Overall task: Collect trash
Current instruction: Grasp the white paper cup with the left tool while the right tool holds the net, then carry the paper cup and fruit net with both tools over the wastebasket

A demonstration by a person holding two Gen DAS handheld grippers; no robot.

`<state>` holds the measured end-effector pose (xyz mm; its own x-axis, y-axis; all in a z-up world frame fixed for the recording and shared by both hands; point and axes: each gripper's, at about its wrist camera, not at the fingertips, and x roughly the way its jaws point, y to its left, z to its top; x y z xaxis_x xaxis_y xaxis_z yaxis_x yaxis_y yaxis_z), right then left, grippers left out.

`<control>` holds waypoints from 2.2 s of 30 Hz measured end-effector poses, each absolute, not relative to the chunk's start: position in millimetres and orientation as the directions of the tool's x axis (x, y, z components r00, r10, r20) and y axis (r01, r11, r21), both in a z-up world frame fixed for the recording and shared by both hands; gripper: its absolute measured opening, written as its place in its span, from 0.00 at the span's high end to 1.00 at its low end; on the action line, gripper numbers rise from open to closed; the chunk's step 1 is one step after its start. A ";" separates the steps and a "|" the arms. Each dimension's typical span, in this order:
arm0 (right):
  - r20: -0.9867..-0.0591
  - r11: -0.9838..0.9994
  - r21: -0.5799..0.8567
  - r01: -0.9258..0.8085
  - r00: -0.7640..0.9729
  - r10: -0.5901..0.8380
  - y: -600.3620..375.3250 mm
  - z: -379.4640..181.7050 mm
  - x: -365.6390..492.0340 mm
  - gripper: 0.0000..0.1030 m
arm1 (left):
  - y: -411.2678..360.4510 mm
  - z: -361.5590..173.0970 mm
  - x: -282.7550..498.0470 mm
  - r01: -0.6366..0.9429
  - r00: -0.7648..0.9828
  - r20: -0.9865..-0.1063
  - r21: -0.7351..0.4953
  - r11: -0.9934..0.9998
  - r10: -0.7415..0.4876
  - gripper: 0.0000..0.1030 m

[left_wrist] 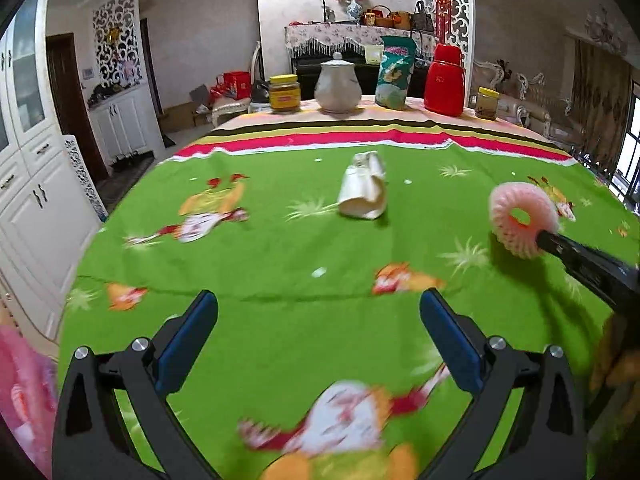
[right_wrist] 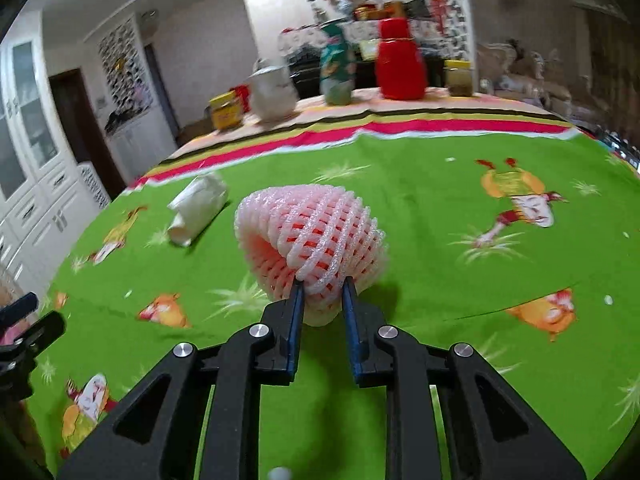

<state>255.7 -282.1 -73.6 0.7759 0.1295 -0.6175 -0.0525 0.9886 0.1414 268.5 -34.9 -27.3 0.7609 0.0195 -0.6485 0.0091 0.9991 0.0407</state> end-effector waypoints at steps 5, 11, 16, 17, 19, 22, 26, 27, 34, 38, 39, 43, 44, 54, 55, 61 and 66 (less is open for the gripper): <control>-0.601 0.989 0.148 0.019 0.796 0.075 -295.0 -72.5 265.2 0.81 | -55.1 -34.3 319.1 -0.004 0.753 -0.657 0.022 1.000 0.018 0.05; -0.585 0.989 0.141 0.039 0.810 0.052 -298.2 -71.8 262.8 0.81 | -66.0 -49.3 380.5 -0.043 0.716 -0.698 -0.051 0.998 -0.005 0.05; -0.595 0.987 0.158 0.036 0.801 0.066 -301.4 -73.5 264.6 0.81 | -88.1 -57.9 415.0 -0.024 0.699 -0.715 0.000 1.000 0.017 0.05; -0.598 0.985 0.166 0.038 0.798 0.070 -302.7 -74.3 265.4 0.81 | -90.4 -58.8 420.8 -0.021 0.698 -0.716 0.013 1.000 0.023 0.05; -0.601 0.983 0.177 0.042 0.796 0.074 -304.4 -74.9 265.8 0.81 | -92.9 -61.6 429.1 -0.017 0.690 -0.723 0.017 1.000 0.024 0.05; -0.605 0.981 0.186 0.048 0.793 0.075 -306.1 -75.7 266.8 0.81 | -92.1 -67.6 441.9 -0.025 0.668 -0.744 0.004 1.000 0.020 0.05; -0.613 0.980 0.191 0.048 0.786 0.081 -305.5 -77.0 268.6 0.81 | -89.9 -71.2 454.4 -0.032 0.655 -0.756 -0.019 0.999 0.006 0.05; -0.614 0.980 0.194 0.049 0.785 0.083 -305.8 -77.3 269.3 0.81 | -90.9 -72.7 458.8 -0.028 0.646 -0.763 -0.026 0.999 -0.002 0.05; -0.620 0.976 0.210 0.050 0.779 0.094 -307.1 -78.9 271.3 0.81 | -101.6 -88.1 475.3 -0.015 0.612 -0.790 0.019 1.000 0.025 0.05; -0.622 0.974 0.221 0.052 0.777 0.100 -308.9 -79.6 272.3 0.81 | -98.5 -94.9 481.6 -0.019 0.581 -0.814 -0.001 1.000 0.011 0.05; -0.622 0.974 0.222 0.052 0.777 0.100 -309.0 -79.7 272.2 0.81 | -98.8 -95.3 481.5 -0.023 0.580 -0.814 0.006 1.000 0.018 0.06; -0.621 0.974 0.220 0.053 0.778 0.098 -308.8 -79.6 271.8 0.81 | -101.9 -92.0 477.7 0.014 0.600 -0.800 0.018 1.000 0.006 0.34; -0.620 0.974 0.220 0.053 0.778 0.098 -308.7 -79.4 271.5 0.81 | -102.7 -90.8 476.4 0.025 0.607 -0.795 0.019 1.000 0.000 0.41; -0.625 0.972 0.229 0.054 0.774 0.104 -310.1 -80.2 273.5 0.81 | -94.3 -82.8 457.5 0.052 0.626 -0.778 -0.032 0.998 -0.057 0.88; -0.625 0.972 0.230 0.055 0.774 0.104 -310.5 -80.3 273.6 0.81 | -94.6 -80.9 452.3 0.056 0.636 -0.770 -0.024 0.998 -0.054 0.88; -0.620 0.969 0.241 0.061 0.778 0.105 -313.0 -79.7 273.0 0.81 | -91.8 -69.8 419.1 0.103 0.666 -0.739 -0.036 0.994 -0.096 0.88; -0.619 0.969 0.240 0.061 0.778 0.104 -313.1 -79.9 273.0 0.81 | -77.5 -60.8 396.4 0.114 0.674 -0.724 -0.096 0.989 -0.148 0.88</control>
